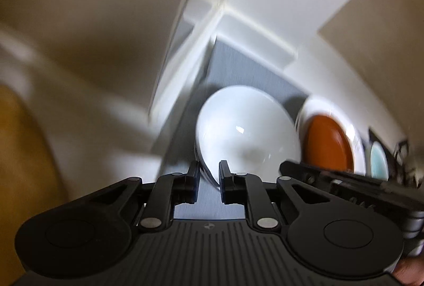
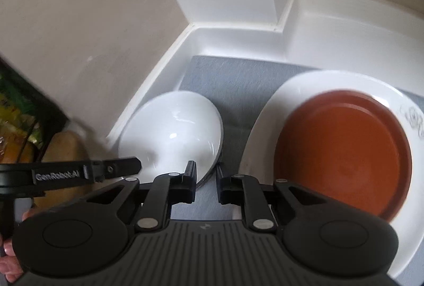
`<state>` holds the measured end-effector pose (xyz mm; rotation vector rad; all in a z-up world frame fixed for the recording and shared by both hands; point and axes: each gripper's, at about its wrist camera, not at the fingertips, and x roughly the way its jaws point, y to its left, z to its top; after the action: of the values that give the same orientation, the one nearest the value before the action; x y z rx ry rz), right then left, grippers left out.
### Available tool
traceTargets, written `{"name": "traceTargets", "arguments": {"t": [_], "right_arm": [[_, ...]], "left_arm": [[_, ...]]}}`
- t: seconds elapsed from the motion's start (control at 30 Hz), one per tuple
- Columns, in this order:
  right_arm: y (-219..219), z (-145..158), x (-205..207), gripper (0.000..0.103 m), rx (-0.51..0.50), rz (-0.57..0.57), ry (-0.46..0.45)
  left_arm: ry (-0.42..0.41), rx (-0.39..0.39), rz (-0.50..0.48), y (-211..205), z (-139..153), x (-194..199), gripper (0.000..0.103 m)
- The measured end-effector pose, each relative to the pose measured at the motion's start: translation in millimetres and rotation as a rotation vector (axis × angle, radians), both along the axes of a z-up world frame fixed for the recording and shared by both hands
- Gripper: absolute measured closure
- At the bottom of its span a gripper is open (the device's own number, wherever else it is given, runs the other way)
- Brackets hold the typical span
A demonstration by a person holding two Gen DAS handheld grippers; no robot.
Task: Organize plates and bowls
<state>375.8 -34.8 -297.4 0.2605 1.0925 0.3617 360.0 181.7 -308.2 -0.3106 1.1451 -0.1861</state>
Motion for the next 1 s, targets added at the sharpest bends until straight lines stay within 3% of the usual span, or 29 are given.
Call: {"name": "traceTargets", "arguments": {"t": [0.17, 0.4, 0.53, 0.63, 0.77, 0.87, 1.0], "right_arm": [[4, 4, -17, 0.086, -0.029, 0.041, -0.002], [1, 1, 2, 0.079, -0.015, 0.008, -0.009], [6, 0, 9, 0.075, -0.022, 0.004, -0.012], [9, 3, 7, 0.077, -0.049, 0.017, -0.013], [4, 8, -5, 0.082, -0.034, -0.007, 0.02], [6, 6, -10, 0.078, -0.039, 0.009, 0.019], [13, 0, -6, 0.075, -0.067, 0.03, 0.029]], "left_arm": [[0.011, 0.015, -0.021, -1, -1, -13, 0.087], [-0.029, 0.044, 0.006, 4, 0, 6, 0.087], [-0.003, 0.004, 0.0, 6, -5, 17, 0.087], [-0.016, 0.03, -0.014, 5, -3, 11, 0.093], [0.027, -0.011, -0.021, 9, -5, 3, 0.093], [0.015, -0.011, -0.035, 8, -8, 0, 0.093], [0.082, -0.061, 0.009, 9, -26, 8, 0.09]]}}
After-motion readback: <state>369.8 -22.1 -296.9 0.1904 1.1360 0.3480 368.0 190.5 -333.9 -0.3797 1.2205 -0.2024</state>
